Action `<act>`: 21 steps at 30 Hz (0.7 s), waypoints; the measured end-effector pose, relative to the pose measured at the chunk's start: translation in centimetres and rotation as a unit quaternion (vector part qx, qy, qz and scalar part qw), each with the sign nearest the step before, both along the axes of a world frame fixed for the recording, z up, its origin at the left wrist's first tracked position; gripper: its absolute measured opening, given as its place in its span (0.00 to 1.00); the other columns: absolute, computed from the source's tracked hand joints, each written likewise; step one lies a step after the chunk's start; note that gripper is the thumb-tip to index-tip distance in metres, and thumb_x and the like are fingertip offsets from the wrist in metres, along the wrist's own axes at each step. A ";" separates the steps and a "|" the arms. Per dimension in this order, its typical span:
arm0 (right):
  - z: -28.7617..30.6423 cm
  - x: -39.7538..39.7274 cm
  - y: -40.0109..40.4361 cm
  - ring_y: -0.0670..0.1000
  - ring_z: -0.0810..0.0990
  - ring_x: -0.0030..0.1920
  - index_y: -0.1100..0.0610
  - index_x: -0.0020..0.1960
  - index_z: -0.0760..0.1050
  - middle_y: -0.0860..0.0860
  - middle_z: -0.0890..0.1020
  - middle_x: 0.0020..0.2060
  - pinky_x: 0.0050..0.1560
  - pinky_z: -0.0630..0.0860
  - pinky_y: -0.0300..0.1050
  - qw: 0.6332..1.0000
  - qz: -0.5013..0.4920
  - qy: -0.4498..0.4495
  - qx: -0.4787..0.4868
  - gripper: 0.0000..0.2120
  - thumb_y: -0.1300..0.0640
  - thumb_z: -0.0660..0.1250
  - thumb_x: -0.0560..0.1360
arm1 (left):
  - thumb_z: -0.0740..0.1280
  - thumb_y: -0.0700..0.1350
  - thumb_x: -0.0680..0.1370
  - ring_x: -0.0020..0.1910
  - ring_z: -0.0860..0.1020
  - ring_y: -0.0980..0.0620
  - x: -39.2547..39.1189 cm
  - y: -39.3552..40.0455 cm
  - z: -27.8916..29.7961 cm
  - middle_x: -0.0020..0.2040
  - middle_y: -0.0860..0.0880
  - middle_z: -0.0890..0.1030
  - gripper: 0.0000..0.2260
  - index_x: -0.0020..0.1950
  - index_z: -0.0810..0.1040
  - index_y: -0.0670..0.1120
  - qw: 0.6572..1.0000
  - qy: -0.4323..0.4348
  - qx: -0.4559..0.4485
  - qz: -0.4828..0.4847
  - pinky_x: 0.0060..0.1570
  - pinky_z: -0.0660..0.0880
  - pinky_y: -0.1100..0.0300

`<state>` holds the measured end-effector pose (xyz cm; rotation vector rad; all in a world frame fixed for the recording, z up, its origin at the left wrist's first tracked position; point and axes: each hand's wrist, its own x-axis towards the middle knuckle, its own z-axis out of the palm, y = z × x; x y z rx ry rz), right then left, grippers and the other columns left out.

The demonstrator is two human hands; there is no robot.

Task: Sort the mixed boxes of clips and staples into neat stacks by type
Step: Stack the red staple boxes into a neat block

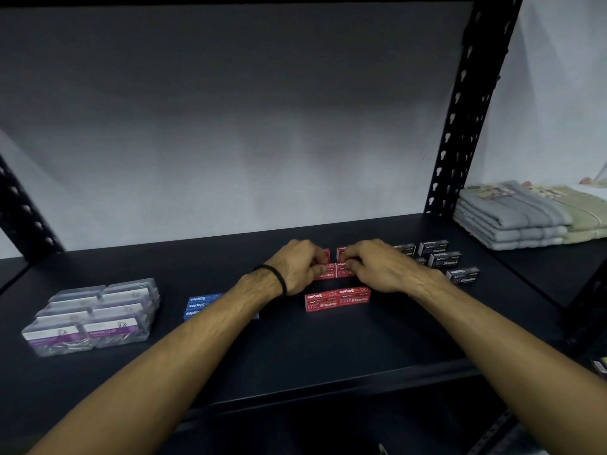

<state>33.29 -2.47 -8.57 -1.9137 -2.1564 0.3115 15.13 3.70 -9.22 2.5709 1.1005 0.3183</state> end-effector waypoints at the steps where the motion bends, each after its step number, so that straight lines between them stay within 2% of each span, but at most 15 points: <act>1: -0.1 0.0 0.0 0.50 0.80 0.52 0.52 0.60 0.79 0.49 0.82 0.54 0.52 0.77 0.47 1.000 0.001 0.004 0.001 0.12 0.57 0.59 0.82 | 0.67 0.46 0.79 0.48 0.81 0.54 0.0 0.0 -0.1 0.50 0.51 0.83 0.08 0.54 0.82 0.47 1.000 -0.001 -0.002 0.000 0.51 0.78 0.57; 7: -0.6 0.0 0.1 0.47 0.79 0.47 0.51 0.59 0.79 0.47 0.81 0.51 0.44 0.72 0.40 0.999 0.004 0.032 -0.007 0.12 0.56 0.58 0.83 | 0.67 0.46 0.79 0.46 0.81 0.54 -0.4 0.0 0.1 0.48 0.51 0.83 0.06 0.52 0.82 0.47 0.999 -0.012 -0.033 0.000 0.49 0.79 0.58; 10: -0.5 -0.1 -0.1 0.47 0.79 0.48 0.50 0.58 0.79 0.46 0.80 0.51 0.43 0.72 0.40 0.999 0.004 0.040 -0.014 0.12 0.56 0.58 0.83 | 0.66 0.47 0.79 0.45 0.80 0.56 -0.7 -0.3 0.4 0.48 0.52 0.83 0.07 0.53 0.82 0.46 0.998 -0.017 -0.057 -0.004 0.44 0.75 0.65; 15: -0.4 -0.3 -0.7 0.44 0.78 0.46 0.50 0.58 0.80 0.45 0.80 0.51 0.39 0.70 0.34 0.999 0.008 0.044 -0.024 0.12 0.56 0.58 0.83 | 0.64 0.46 0.80 0.36 0.76 0.63 -1.4 -0.9 0.6 0.44 0.57 0.80 0.09 0.56 0.82 0.47 0.996 -0.028 -0.086 -0.005 0.32 0.69 0.74; 21: -0.1 -0.6 -1.8 0.44 0.80 0.47 0.51 0.57 0.81 0.46 0.82 0.49 0.44 0.74 0.37 0.997 0.006 0.060 -0.040 0.12 0.55 0.59 0.83 | 0.65 0.46 0.80 0.32 0.75 0.64 -1.7 -1.6 0.4 0.38 0.60 0.77 0.09 0.56 0.82 0.46 0.994 -0.040 -0.103 -0.002 0.28 0.69 0.76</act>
